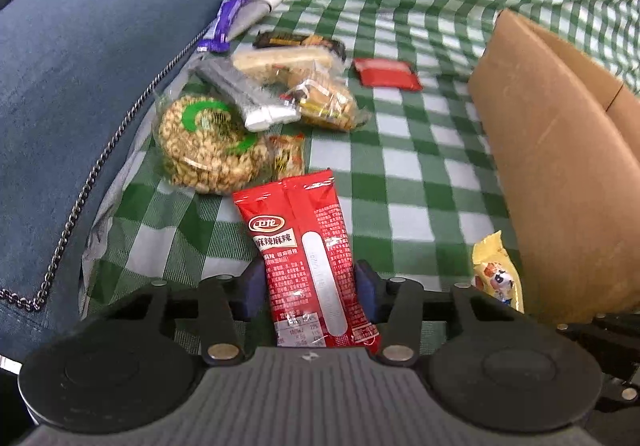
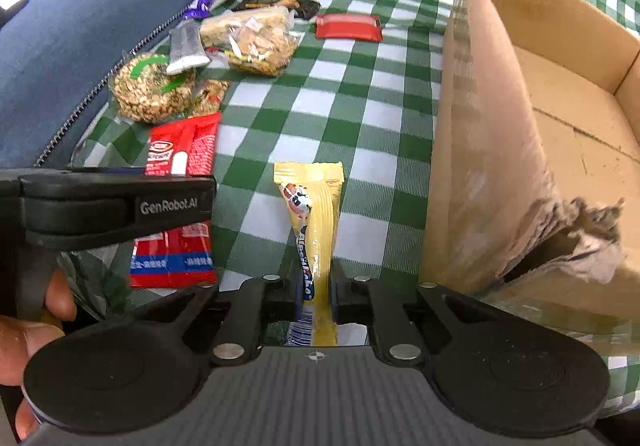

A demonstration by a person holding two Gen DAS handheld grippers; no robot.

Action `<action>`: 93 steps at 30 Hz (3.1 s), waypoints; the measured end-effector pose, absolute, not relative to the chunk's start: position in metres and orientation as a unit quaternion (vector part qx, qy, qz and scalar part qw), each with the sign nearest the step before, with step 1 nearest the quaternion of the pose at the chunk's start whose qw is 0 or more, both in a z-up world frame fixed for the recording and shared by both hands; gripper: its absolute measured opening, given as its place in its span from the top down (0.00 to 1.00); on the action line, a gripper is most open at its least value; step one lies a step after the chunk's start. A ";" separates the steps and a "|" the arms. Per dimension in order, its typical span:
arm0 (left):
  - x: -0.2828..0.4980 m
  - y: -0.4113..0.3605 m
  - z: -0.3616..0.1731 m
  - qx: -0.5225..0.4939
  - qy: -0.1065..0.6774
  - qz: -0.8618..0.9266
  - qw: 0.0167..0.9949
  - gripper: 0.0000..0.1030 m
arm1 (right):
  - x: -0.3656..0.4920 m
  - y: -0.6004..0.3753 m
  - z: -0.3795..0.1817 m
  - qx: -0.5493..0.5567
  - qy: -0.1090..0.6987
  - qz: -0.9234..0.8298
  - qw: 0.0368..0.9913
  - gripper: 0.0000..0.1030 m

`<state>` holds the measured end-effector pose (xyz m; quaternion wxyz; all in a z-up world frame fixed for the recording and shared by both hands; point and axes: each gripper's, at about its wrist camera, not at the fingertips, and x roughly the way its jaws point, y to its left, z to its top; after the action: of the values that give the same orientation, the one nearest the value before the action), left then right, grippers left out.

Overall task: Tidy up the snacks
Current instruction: 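Lift the red wafer pack with the left tool while the right tool lifts the yellow bar, then carry both snacks over the box and open both tools to drop them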

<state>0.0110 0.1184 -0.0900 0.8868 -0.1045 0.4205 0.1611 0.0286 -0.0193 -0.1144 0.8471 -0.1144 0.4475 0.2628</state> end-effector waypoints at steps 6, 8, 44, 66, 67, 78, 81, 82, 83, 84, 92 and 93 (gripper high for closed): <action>0.002 0.124 -0.074 -0.136 0.378 0.148 0.904 0.51 | 0.023 -0.022 -0.100 -0.112 0.415 0.266 0.863 0.88; -0.001 0.126 -0.069 -0.143 0.365 0.146 0.908 0.51 | 0.021 -0.023 -0.094 -0.109 0.400 0.266 0.870 0.88; -0.008 0.101 -0.033 -0.108 0.290 0.119 0.944 0.51 | 0.054 -0.142 -0.016 0.025 0.252 0.239 0.937 0.88; 0.055 -0.008 0.063 -0.089 0.242 0.024 0.966 0.51 | 0.079 -0.224 -0.008 0.124 0.250 0.103 0.955 0.88; 0.058 -0.012 0.064 -0.089 0.243 0.020 0.966 0.51 | 0.080 -0.226 -0.008 0.123 0.249 0.099 0.955 0.88; 0.068 -0.032 0.061 -0.083 0.253 0.000 0.964 0.51 | 0.084 -0.230 -0.004 0.109 0.238 0.072 0.963 0.88; 0.068 -0.033 0.059 -0.082 0.255 -0.002 0.963 0.51 | 0.083 -0.229 -0.004 0.101 0.237 0.067 0.964 0.87; 0.068 -0.033 0.059 -0.082 0.256 -0.003 0.963 0.51 | 0.083 -0.228 -0.004 0.099 0.237 0.065 0.964 0.87; 0.069 -0.033 0.059 -0.081 0.256 -0.004 0.963 0.51 | 0.083 -0.228 -0.004 0.096 0.237 0.063 0.965 0.87; 0.069 -0.032 0.059 -0.080 0.256 -0.005 0.963 0.51 | 0.083 -0.227 -0.004 0.092 0.236 0.060 0.965 0.87; 0.070 -0.035 0.062 -0.082 0.253 -0.016 0.964 0.43 | 0.083 -0.223 -0.004 0.075 0.235 0.052 0.968 0.87; 0.069 -0.034 0.062 -0.084 0.251 -0.017 0.964 0.37 | 0.082 -0.223 -0.004 0.073 0.234 0.051 0.968 0.85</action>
<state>0.0694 -0.0341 0.0624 0.9641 -0.0842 0.2512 -0.0171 0.0824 -0.2233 -0.0036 0.9683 0.0727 0.2336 0.0507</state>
